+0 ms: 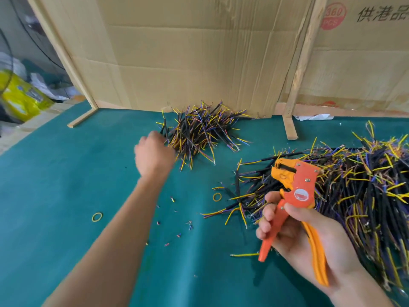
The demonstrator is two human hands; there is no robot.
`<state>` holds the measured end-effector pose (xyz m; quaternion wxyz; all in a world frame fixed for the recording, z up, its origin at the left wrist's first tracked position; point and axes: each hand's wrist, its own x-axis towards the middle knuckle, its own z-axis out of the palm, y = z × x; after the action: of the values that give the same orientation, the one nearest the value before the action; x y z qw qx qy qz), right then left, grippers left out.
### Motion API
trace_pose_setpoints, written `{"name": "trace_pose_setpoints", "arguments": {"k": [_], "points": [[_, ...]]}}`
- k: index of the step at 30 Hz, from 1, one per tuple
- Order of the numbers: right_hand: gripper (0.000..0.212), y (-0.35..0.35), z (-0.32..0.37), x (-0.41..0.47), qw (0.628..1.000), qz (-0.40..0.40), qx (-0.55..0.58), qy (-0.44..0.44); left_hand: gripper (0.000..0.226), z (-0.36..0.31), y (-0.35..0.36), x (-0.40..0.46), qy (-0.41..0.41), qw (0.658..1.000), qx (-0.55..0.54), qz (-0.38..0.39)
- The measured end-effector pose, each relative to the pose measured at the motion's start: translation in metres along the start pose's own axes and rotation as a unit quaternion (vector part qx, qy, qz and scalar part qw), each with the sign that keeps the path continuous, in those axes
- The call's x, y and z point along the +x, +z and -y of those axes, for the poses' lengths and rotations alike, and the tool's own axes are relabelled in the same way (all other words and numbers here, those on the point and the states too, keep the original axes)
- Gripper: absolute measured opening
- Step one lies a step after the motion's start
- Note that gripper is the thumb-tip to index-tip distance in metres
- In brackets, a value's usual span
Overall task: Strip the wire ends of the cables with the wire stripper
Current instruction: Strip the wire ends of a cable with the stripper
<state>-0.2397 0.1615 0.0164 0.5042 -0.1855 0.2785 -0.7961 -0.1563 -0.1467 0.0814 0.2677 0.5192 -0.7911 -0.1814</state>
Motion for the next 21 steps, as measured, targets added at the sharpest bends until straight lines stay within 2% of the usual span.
{"name": "trace_pose_setpoints", "arguments": {"k": [3,6,10,12,16,21], "points": [[0.038,0.001,0.0,-0.002,1.0,0.013,-0.002,0.018,0.034,0.044,0.007,0.016,0.002,0.994,0.094,0.05],[0.04,0.005,0.001,0.001,1.0,0.005,-0.015,0.022,0.023,0.059,0.015,0.017,0.043,0.996,0.079,0.026],[0.042,0.01,0.002,-0.001,0.999,-0.016,-0.021,0.024,0.027,0.057,0.012,0.025,-0.017,0.998,0.052,0.039],[0.043,0.011,0.002,0.0,0.999,-0.021,-0.025,0.027,0.025,0.061,0.006,0.027,-0.042,0.997,0.021,0.058],[0.045,0.016,0.002,0.0,0.999,-0.028,-0.027,0.033,0.003,0.078,-0.01,0.019,-0.073,0.991,-0.068,0.085],[0.046,0.02,0.003,-0.001,0.998,-0.026,-0.03,0.039,0.006,0.094,-0.031,-0.004,-0.101,0.975,-0.187,0.069]]}}
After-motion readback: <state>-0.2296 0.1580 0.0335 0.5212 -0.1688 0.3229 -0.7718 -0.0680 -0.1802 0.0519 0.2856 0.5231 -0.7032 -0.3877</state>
